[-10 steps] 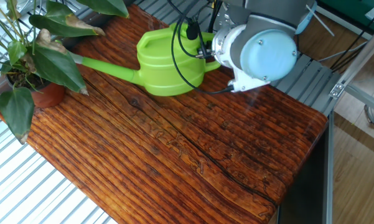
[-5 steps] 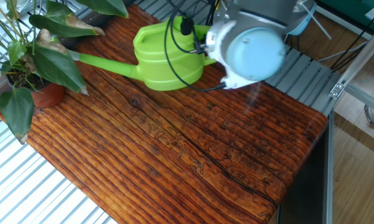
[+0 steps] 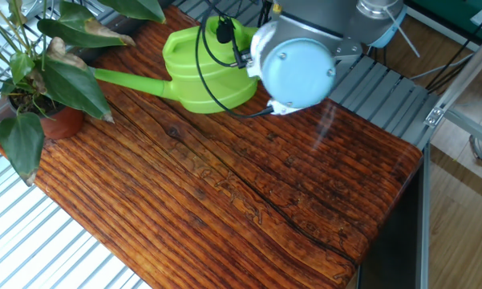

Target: Water the plant

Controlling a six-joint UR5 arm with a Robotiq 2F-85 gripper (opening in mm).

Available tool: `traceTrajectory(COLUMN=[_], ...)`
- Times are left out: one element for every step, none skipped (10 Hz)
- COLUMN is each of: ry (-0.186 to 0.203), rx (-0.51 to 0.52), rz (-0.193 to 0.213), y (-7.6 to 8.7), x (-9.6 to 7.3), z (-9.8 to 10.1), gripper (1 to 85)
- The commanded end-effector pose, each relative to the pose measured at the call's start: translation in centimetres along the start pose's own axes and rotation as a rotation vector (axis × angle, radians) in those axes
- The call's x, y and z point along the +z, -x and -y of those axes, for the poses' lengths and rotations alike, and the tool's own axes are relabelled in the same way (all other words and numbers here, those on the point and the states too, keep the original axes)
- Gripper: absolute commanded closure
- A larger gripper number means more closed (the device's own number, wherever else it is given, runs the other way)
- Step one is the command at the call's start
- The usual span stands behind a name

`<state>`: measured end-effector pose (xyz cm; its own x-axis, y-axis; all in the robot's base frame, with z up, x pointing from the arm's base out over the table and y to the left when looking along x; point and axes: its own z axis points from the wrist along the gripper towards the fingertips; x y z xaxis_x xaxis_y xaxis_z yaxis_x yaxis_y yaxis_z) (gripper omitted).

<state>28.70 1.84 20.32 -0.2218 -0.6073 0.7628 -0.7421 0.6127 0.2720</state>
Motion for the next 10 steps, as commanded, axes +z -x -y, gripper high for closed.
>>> traceTrajectory(ry=[0.037, 0.048, 0.054, 0.054, 0.055, 0.052, 0.056, 0.059, 0.061, 0.060], rx=[-0.023, -0.027, -0.029, -0.029, -0.028, -0.026, -0.031, -0.038, -0.043, -0.048], rz=[0.007, 0.012, 0.014, 0.014, 0.012, 0.010, 0.012, 0.015, 0.016, 0.014], y=[-0.58, -0.59, -0.62, -0.69, -0.82, -1.02, -1.11, -1.14, -1.15, -1.27], x=[-0.54, -0.64, -0.72, -0.78, -0.84, -0.89, -0.97, -1.03, -1.07, -1.12], z=[0.18, 0.07, 0.10, 0.19, 0.28, 0.48, 0.53, 0.59, 0.69, 1.00], gripper=[84.3, 84.3, 84.3, 84.3, 84.3, 84.3, 84.3, 84.3, 84.3, 84.3])
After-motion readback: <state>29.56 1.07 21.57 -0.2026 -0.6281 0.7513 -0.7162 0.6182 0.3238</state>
